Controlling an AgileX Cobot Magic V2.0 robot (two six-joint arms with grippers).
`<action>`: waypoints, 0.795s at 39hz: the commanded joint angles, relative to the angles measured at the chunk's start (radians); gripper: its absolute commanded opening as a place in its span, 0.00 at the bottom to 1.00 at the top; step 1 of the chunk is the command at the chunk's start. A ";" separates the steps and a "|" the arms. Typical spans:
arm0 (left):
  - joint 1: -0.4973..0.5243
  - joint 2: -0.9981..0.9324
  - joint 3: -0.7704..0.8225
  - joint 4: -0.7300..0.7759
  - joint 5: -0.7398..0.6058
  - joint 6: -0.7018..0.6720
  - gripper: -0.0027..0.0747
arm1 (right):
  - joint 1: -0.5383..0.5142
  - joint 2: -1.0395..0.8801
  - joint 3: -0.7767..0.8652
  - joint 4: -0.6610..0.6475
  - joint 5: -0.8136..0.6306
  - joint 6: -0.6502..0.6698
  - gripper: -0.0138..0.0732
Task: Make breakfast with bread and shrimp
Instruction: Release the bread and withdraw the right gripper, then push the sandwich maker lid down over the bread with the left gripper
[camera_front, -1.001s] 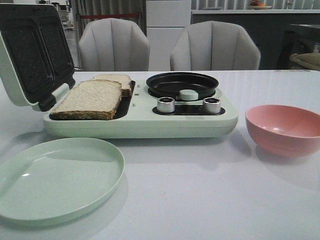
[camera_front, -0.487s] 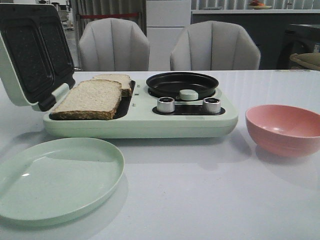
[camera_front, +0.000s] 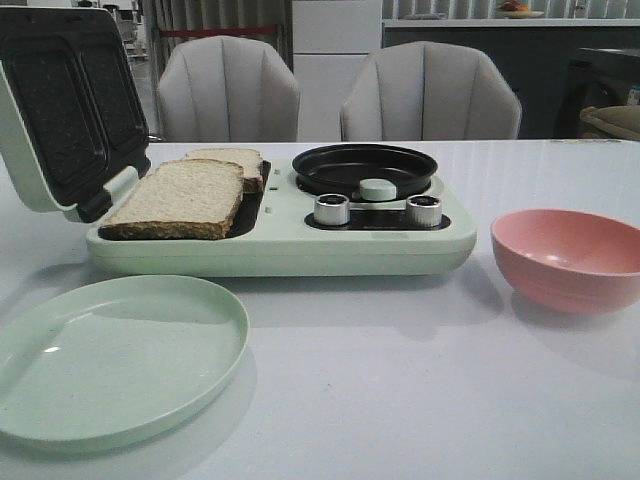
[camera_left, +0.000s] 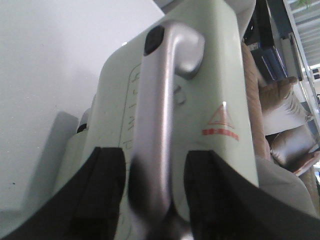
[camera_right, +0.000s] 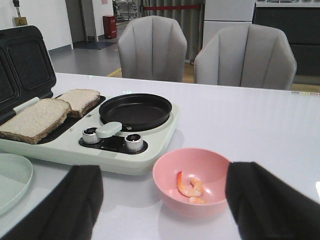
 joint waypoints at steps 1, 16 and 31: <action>-0.011 -0.032 -0.034 -0.090 0.073 0.030 0.49 | 0.000 0.012 -0.026 0.003 -0.068 -0.002 0.85; -0.160 -0.030 -0.034 -0.157 0.128 0.195 0.49 | 0.000 0.012 -0.026 0.003 -0.068 -0.002 0.85; -0.412 0.069 -0.034 -0.063 0.009 0.293 0.49 | 0.000 0.012 -0.026 0.003 -0.068 -0.002 0.85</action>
